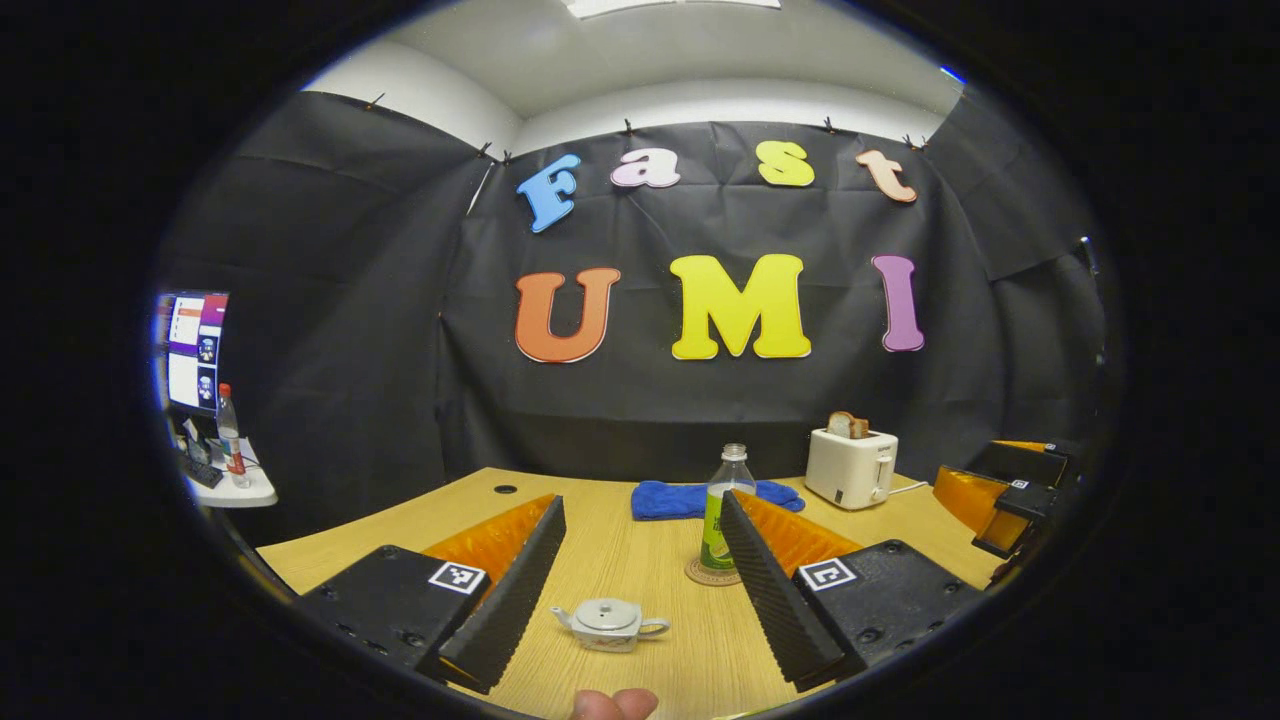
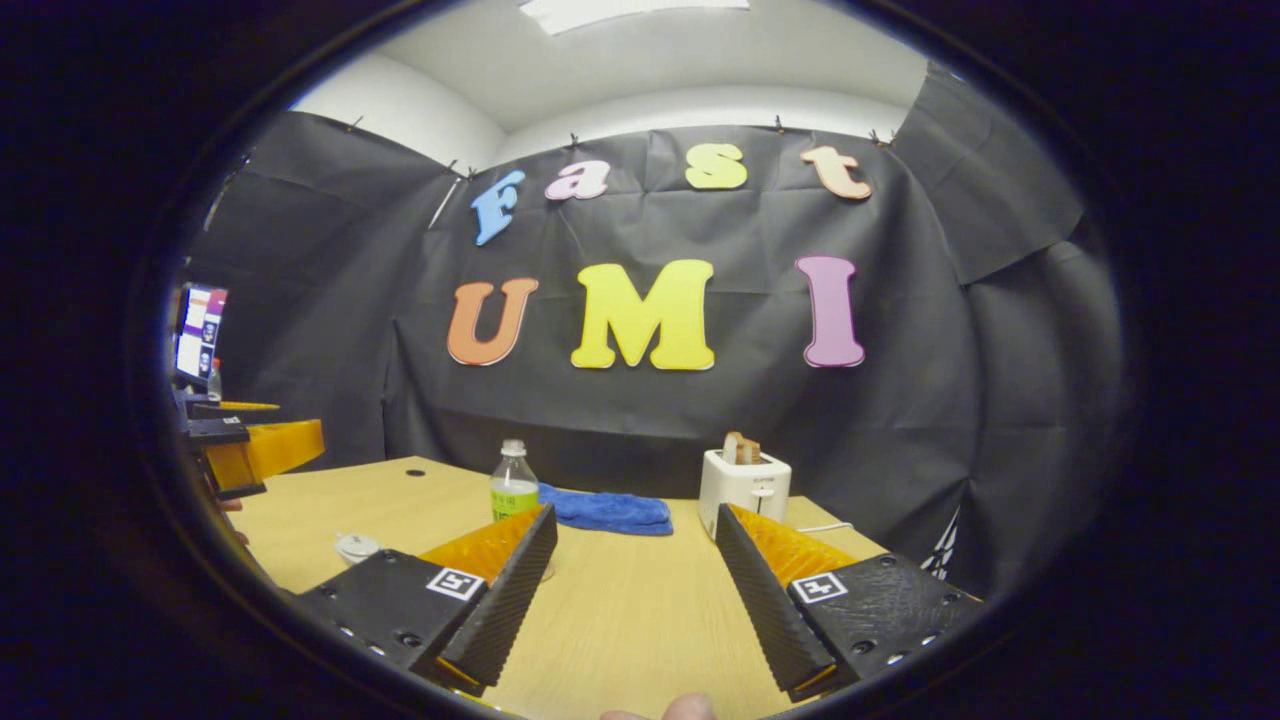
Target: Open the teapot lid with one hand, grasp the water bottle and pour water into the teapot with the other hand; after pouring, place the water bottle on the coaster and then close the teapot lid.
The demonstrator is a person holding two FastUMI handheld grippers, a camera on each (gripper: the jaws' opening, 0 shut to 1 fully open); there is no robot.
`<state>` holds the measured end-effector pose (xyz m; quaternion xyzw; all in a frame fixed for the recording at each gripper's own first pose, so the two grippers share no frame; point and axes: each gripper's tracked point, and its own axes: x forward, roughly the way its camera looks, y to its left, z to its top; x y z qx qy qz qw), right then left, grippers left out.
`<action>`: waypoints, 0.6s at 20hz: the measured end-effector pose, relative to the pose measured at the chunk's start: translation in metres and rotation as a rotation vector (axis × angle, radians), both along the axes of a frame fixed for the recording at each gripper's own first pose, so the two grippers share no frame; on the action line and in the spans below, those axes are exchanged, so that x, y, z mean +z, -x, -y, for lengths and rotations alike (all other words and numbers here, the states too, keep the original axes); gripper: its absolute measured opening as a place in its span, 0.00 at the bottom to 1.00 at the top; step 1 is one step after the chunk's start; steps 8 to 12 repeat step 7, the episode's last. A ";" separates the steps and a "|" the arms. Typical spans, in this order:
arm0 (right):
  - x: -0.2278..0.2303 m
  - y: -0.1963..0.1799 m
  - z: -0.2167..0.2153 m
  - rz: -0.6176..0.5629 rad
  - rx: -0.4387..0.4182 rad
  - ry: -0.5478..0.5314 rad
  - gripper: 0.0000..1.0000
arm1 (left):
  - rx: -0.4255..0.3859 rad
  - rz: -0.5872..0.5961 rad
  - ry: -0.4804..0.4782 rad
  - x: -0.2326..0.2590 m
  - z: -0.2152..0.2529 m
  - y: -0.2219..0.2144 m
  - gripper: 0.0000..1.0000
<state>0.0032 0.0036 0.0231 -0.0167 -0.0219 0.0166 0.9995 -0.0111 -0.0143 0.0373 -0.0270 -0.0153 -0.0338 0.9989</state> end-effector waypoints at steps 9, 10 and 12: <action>0.002 0.011 -0.014 -0.003 -0.010 0.001 0.95 | -0.011 0.020 -0.011 0.006 0.001 0.008 0.97; 0.002 0.011 -0.014 -0.003 -0.010 0.001 0.95 | -0.011 0.020 -0.011 0.006 0.001 0.008 0.97; 0.002 0.011 -0.014 -0.003 -0.010 0.001 0.95 | -0.011 0.020 -0.011 0.006 0.001 0.008 0.97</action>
